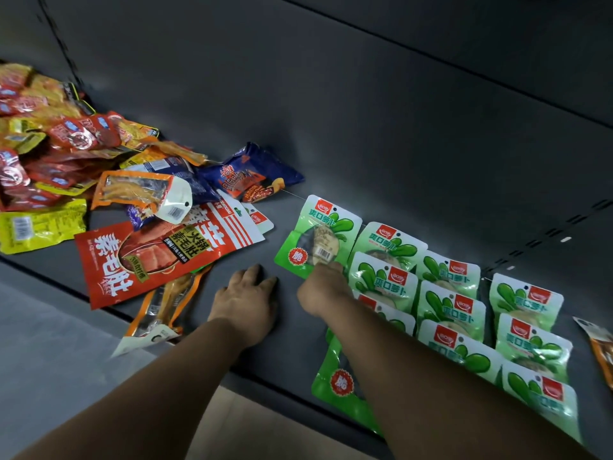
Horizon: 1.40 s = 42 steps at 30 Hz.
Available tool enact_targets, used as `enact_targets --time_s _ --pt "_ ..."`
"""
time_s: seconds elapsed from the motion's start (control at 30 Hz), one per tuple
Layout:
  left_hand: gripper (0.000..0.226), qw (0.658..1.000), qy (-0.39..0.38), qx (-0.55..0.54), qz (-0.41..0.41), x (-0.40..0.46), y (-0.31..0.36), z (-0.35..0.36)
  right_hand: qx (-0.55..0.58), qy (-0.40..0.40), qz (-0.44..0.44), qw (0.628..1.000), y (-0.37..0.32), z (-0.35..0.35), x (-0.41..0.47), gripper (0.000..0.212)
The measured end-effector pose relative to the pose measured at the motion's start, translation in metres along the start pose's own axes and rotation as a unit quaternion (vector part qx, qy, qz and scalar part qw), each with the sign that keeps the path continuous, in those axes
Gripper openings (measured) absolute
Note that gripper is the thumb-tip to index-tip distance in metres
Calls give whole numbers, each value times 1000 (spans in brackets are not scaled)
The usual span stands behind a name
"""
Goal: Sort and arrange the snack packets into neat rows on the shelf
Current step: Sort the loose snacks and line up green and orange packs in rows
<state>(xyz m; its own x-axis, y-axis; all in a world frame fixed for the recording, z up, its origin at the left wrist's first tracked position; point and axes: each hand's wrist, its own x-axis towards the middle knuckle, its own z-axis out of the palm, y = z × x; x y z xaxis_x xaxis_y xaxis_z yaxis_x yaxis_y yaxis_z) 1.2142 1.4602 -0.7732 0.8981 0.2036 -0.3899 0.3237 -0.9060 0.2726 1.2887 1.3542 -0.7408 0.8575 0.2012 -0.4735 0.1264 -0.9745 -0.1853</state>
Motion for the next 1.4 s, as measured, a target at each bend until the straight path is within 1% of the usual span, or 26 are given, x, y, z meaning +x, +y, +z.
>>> enact_targets --time_s 0.17,0.33,0.57,0.97,1.23,1.4 --pt "56 1000 0 8 -7 -4 3 2 2 18 -24 1000 -1 -1 -3 57" --pt "56 1000 3 20 -12 -7 4 7 -41 19 -71 996 -3 4 -4 64" --pt "55 1000 2 23 -11 -12 3 8 -72 17 -67 995 4 7 1 69" --pt "54 999 12 25 -15 -12 2 9 -112 19 -64 991 2 10 3 65" --pt "52 1000 17 21 -16 -10 2 8 -130 35 -68 989 1 10 5 60" --pt "53 1000 8 18 -20 -11 4 8 -134 26 -65 989 0 14 3 68"
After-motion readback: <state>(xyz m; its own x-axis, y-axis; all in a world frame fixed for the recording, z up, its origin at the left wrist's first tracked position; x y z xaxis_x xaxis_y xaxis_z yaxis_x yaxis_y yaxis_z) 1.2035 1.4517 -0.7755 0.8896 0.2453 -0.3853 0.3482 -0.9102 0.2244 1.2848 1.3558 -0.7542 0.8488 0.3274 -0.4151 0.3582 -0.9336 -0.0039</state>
